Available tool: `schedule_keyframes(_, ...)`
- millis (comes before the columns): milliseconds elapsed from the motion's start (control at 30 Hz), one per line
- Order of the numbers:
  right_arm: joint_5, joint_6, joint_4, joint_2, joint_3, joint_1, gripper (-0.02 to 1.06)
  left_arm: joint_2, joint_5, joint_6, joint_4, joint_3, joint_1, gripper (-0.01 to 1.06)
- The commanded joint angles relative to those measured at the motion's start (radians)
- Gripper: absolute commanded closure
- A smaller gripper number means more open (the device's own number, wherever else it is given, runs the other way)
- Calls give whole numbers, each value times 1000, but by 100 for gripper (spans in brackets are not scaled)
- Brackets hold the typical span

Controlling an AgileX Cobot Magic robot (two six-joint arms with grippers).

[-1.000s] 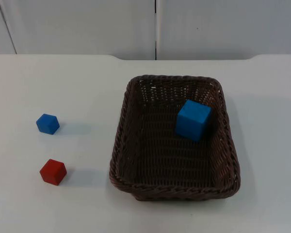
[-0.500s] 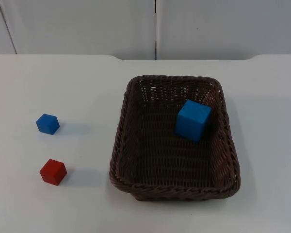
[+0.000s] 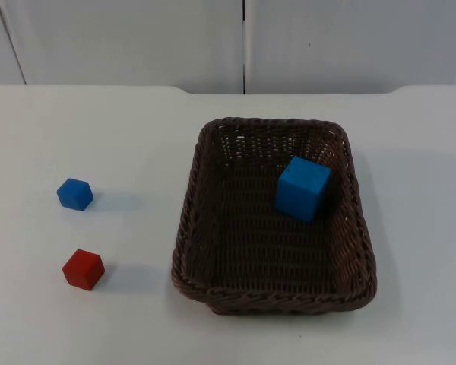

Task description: Pick up the basket with the left hand and place the largest block into the basket with the right hand.

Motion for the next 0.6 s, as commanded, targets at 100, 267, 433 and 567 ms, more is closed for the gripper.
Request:
schedule_keyframes(100, 4, -11, 2, -3, 4, -3, 35, -4, 40, -13, -2, 25, 1, 30)
schedule_keyframes(267, 4, -11, 2, -3, 4, -3, 35, -4, 40, -16, -5, 25, 1, 30)
schedule_keyframes(433, 4, -11, 2, -3, 4, -3, 35, -4, 40, -8, -15, 25, 1, 30)
schedule_keyframes(567, 4, -10, 2, -3, 4, -3, 35, -4, 40, 2, -23, 25, 1, 30)
